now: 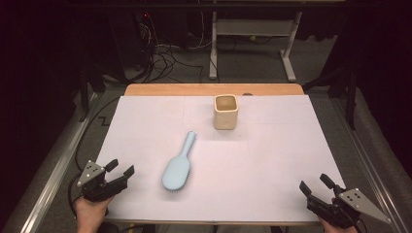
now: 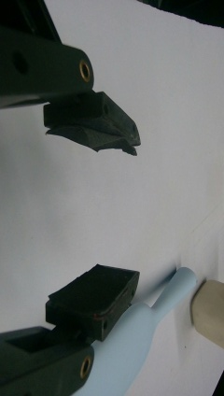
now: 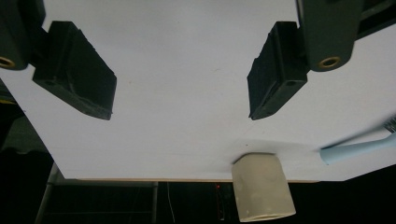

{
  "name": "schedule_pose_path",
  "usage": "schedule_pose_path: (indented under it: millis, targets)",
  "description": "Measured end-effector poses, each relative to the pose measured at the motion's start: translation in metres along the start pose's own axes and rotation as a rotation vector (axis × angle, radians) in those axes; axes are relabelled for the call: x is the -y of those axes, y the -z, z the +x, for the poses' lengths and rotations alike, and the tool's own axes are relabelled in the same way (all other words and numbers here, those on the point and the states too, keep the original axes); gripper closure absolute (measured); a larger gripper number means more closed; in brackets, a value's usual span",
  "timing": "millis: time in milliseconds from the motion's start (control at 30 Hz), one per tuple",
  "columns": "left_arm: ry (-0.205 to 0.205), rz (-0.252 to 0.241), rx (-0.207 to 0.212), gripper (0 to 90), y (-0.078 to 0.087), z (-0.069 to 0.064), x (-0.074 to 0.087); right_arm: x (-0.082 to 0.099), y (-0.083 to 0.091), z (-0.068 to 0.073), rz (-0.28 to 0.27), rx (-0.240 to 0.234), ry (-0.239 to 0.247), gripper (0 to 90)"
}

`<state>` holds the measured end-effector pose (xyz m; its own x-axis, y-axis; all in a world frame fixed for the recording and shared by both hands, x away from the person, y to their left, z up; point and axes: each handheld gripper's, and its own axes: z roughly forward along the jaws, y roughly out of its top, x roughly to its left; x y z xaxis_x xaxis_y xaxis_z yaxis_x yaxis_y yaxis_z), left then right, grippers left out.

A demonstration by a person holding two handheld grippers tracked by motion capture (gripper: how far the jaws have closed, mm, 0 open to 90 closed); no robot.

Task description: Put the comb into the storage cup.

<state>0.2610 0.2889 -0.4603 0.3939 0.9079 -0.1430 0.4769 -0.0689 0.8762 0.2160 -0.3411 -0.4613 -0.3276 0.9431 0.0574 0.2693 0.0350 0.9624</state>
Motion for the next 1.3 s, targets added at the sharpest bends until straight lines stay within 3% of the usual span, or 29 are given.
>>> schedule_pose_path:
  millis: [467,667,967,1300]
  targets:
    - [0.015,0.022,0.001,32.5,0.001,-0.001,-0.002,0.0,0.0,0.0,-0.005,-0.009,-0.004,24.3]
    - [0.066,-0.003,-0.014,34.2,0.008,0.004,-0.007,-0.001,0.001,0.0,-0.015,-0.038,-0.027,23.3]
    - [0.056,0.015,-0.007,34.2,0.006,0.002,-0.011,-0.001,0.001,0.0,-0.016,-0.04,-0.03,23.3]
    - [0.03,-0.031,0.005,35.1,0.005,-0.002,-0.01,0.0,0.0,0.0,-0.008,-0.032,-0.022,23.4]
